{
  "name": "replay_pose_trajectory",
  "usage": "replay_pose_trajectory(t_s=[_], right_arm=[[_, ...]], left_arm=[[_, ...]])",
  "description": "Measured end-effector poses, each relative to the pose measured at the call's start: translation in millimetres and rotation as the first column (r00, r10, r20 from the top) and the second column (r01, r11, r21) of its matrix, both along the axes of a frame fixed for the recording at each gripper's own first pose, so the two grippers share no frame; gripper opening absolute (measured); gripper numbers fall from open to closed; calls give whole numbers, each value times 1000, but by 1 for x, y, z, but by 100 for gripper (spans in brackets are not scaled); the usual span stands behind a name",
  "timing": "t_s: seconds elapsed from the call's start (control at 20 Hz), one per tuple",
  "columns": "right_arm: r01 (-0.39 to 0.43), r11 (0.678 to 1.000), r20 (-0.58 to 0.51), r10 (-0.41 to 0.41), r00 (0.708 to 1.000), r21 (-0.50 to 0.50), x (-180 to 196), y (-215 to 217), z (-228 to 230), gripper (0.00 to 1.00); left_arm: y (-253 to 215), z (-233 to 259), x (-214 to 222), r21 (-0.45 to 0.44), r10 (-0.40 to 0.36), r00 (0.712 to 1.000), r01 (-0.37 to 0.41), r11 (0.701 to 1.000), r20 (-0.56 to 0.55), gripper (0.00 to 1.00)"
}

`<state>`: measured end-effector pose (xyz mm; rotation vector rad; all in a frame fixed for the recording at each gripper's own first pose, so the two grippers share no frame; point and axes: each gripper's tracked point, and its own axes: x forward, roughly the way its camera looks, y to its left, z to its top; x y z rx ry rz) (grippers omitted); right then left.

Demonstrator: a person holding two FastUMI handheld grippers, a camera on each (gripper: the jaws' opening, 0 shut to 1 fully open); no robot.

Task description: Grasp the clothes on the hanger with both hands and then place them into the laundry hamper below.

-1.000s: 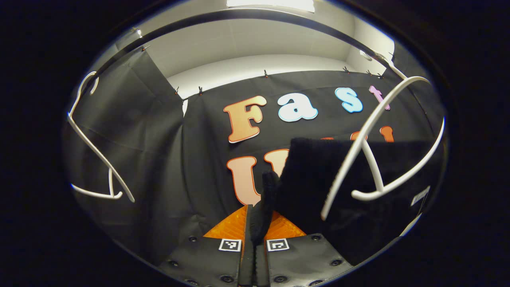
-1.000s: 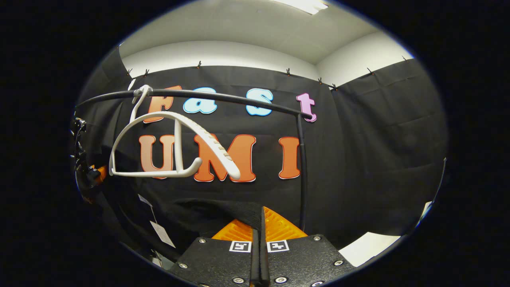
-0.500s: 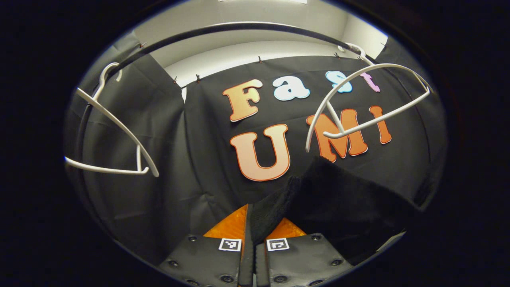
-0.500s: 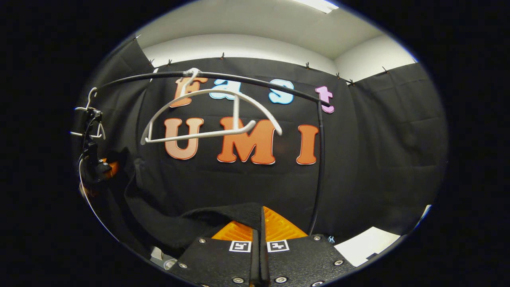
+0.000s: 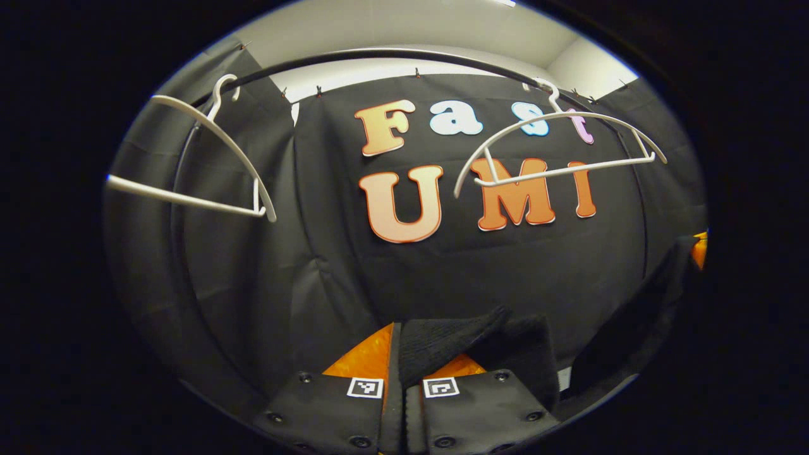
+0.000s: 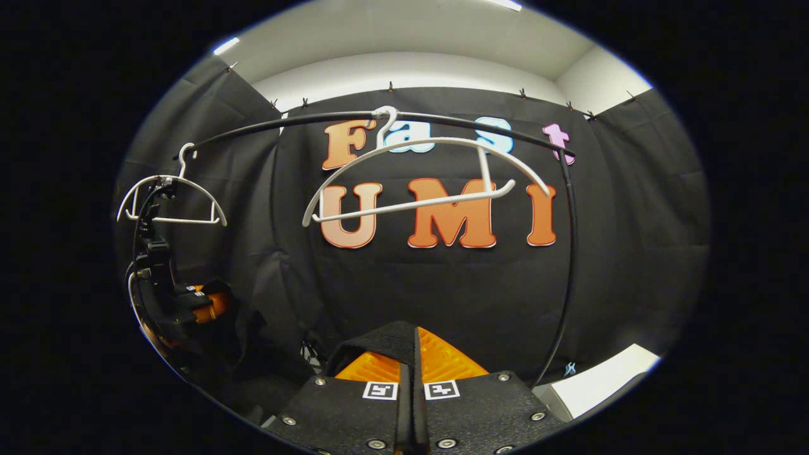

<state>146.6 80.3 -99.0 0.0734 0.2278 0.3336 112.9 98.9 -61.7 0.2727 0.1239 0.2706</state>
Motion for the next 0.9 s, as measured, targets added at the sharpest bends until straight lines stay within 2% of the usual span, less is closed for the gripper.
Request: replay_pose_trajectory(t_s=[0.2, 0.4, 0.55, 0.75, 0.9], right_arm=[[-52, 998, -83, 55, 995, 43, -16, 38, -31, 1], [-92, 996, -151, 91, 984, 0, -33, 51, -72, 2], [-102, 995, -237, 99, 967, -3, -43, 63, -109, 2], [-117, 993, -329, 103, 939, -23, -57, 74, -142, 3], [-129, 990, -386, 99, 917, -52, -64, 73, -166, 6]], left_arm=[[-16, -47, -20, -58, -33, 995, 27, 998, -94, 10], [-26, -82, -25, -90, -72, 980, 55, 994, -186, 9], [-34, -118, -29, -136, -91, 959, 56, 989, -267, 9], [-34, -148, -38, -143, -99, 929, 51, 988, -356, 10], [-25, -177, -46, -181, -80, 897, 0, 983, -435, 10]])
